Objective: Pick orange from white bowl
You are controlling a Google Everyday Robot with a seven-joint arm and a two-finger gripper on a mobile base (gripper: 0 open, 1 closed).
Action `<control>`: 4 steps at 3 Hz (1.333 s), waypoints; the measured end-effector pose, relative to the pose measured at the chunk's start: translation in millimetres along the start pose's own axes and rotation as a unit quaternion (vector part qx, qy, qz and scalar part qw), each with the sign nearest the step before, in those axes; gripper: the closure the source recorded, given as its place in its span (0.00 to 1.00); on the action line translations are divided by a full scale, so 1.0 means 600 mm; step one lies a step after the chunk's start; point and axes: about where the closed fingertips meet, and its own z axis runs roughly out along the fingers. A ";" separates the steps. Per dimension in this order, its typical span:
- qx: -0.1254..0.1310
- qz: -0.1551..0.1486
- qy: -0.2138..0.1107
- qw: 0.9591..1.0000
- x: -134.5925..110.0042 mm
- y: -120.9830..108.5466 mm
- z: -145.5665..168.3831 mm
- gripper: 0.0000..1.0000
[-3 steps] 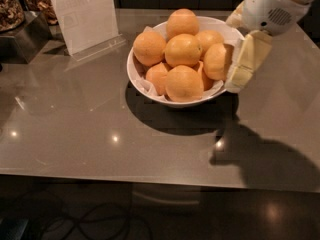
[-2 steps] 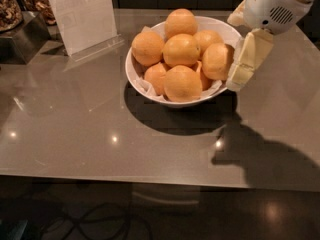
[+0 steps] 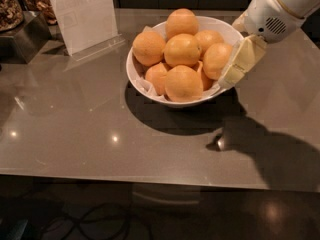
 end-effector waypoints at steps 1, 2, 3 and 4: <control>0.016 0.026 -0.015 0.999 -0.003 -0.026 0.015 0.00; 0.017 0.027 -0.016 0.999 -0.004 -0.027 0.015 0.00; 0.016 0.029 -0.016 0.999 -0.004 -0.026 0.018 0.18; 0.014 0.044 -0.019 0.999 0.001 -0.028 0.036 0.26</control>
Offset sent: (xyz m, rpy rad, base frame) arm 0.0160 -0.0004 -0.0034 0.0334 -0.0159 -0.0496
